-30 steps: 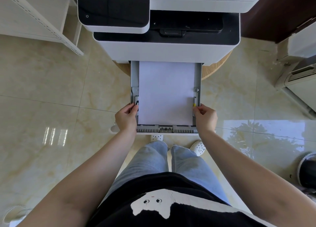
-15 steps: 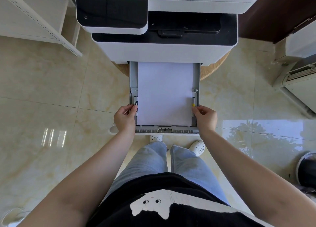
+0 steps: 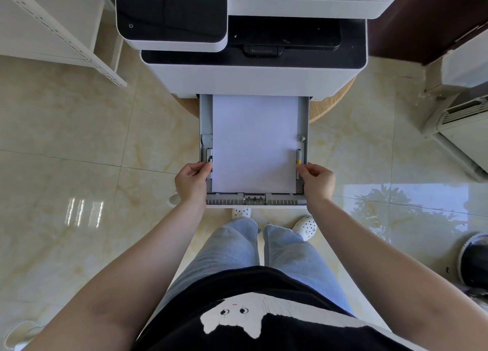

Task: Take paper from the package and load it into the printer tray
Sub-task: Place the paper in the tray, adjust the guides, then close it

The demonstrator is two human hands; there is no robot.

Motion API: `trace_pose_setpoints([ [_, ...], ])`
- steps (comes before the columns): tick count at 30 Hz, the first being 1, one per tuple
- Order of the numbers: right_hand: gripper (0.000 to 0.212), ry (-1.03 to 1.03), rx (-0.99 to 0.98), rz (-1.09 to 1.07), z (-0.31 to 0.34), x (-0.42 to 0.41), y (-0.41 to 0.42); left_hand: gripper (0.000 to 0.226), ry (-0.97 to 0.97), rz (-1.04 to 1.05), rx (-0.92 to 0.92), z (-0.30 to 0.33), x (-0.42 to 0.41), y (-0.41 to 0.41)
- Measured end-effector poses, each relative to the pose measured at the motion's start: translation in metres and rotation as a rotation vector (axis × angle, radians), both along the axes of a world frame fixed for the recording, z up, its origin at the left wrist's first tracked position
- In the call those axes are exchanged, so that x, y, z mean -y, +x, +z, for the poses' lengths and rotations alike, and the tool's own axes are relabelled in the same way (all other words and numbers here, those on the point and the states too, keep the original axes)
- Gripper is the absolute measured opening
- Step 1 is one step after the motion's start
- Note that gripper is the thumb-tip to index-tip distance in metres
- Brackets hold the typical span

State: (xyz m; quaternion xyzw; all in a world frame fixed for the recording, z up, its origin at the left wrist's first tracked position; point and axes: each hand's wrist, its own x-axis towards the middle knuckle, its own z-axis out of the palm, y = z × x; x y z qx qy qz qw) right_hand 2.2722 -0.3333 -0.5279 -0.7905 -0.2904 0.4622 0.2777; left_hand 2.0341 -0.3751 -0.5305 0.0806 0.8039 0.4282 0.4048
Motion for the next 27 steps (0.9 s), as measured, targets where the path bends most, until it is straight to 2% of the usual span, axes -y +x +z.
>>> trace_pose_setpoints([
  [3,0.007,-0.010,0.027,0.042,-0.001,0.002,0.002,0.010,-0.022,-0.013,-0.021,0.000,0.000,-0.002],
  [7,0.024,0.019,0.220,0.059,0.009,0.014,0.000,0.026,-0.075,-0.111,-0.169,0.006,0.005,0.000],
  [9,0.025,0.048,0.094,0.080,0.022,0.028,-0.003,0.026,-0.031,-0.195,-0.189,0.019,0.015,0.005],
  [13,0.023,-0.107,-0.326,0.229,0.038,0.071,-0.011,0.013,0.096,-0.466,0.008,0.041,0.048,0.021],
  [16,0.029,-0.312,-0.449,0.253,0.028,0.093,-0.015,0.018,-0.041,-0.542,0.293,0.032,0.071,0.030],
  [18,0.028,-0.385,-0.491,0.184,0.017,0.097,-0.017,0.025,-0.157,-0.527,0.434,0.016,0.080,0.033],
  [20,0.022,-0.400,-0.532,0.101,0.007,0.095,-0.018,0.026,-0.202,-0.435,0.497,0.003,0.082,0.035],
  [23,0.018,-0.396,-0.600,-0.044,-0.004,0.087,-0.018,0.015,-0.167,-0.254,0.593,-0.007,0.077,0.033],
  [27,0.014,-0.419,-0.667,-0.176,-0.012,0.078,-0.019,0.010,-0.084,-0.155,0.679,-0.005,0.071,0.032],
])
